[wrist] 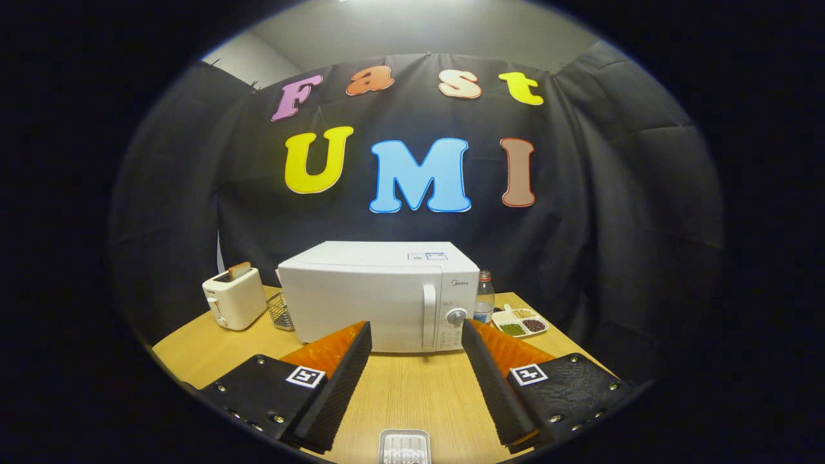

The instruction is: Open the microwave, put the food inside, and close the microwave door.

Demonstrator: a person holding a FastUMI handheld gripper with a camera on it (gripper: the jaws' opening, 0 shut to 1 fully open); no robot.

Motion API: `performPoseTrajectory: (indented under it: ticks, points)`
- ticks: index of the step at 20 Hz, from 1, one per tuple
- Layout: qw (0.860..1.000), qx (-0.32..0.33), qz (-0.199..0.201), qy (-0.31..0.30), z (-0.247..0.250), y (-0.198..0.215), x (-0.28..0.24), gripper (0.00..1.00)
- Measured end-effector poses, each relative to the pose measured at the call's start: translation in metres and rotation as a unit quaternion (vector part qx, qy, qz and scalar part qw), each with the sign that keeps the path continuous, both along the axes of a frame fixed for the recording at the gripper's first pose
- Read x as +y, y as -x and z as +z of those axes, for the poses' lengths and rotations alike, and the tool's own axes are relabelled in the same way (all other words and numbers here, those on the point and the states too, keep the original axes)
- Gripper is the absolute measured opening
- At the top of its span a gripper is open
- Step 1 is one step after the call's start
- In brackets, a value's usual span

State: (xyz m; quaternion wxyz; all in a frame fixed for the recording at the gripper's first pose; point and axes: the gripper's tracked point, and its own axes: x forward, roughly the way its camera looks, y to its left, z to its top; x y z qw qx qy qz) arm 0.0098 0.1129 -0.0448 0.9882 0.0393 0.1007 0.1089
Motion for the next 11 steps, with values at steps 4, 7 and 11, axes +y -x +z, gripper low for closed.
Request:
performPoseTrajectory:
  ticks: [4, 7, 11]
  points:
    - [1.0, -0.013, -0.01, -0.006, 0.011, 0.024, -0.007, 0.96]
    - [1.0, -0.018, -0.016, -0.006, 0.014, 0.041, -0.011, 0.96]
    - [1.0, -0.019, -0.019, -0.001, 0.014, 0.058, -0.016, 0.96]
